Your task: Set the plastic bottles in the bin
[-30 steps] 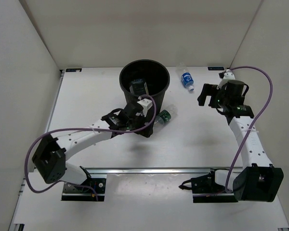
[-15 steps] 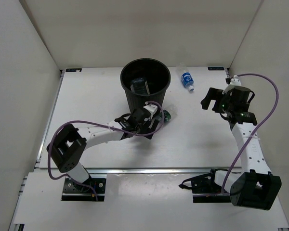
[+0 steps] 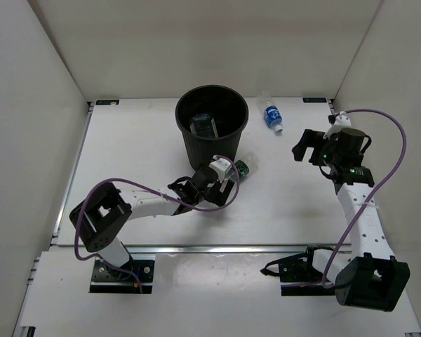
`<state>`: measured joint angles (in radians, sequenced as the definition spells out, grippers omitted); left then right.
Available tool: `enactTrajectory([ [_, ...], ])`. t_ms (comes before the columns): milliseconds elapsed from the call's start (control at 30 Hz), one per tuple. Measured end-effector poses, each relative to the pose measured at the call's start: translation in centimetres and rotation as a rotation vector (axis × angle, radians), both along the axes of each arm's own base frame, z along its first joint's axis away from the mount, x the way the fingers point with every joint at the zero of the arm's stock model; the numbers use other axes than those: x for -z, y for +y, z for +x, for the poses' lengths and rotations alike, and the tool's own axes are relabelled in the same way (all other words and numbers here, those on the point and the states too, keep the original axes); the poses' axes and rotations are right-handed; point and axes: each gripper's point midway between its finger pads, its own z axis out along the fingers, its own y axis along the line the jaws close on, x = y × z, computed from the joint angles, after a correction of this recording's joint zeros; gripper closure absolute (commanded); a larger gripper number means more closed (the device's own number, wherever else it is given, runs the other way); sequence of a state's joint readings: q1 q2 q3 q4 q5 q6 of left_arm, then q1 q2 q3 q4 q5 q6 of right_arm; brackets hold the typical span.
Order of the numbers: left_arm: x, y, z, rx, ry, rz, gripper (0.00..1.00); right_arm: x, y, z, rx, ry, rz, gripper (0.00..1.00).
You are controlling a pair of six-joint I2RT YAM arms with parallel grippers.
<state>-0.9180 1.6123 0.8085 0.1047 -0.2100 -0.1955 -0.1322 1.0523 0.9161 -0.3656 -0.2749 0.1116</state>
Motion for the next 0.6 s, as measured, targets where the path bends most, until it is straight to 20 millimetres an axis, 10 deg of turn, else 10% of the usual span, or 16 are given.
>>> enactTrajectory([
  [300,2.8,-0.8,0.8,0.014,0.005,0.055,0.18,-0.6,-0.5,-0.1,0.012,-0.027,-0.025,0.01],
  [600,3.1,-1.1,0.7,0.024,0.009,0.048,0.57,-1.8,-3.8,-0.7,0.148,-0.065,-0.095,0.01],
])
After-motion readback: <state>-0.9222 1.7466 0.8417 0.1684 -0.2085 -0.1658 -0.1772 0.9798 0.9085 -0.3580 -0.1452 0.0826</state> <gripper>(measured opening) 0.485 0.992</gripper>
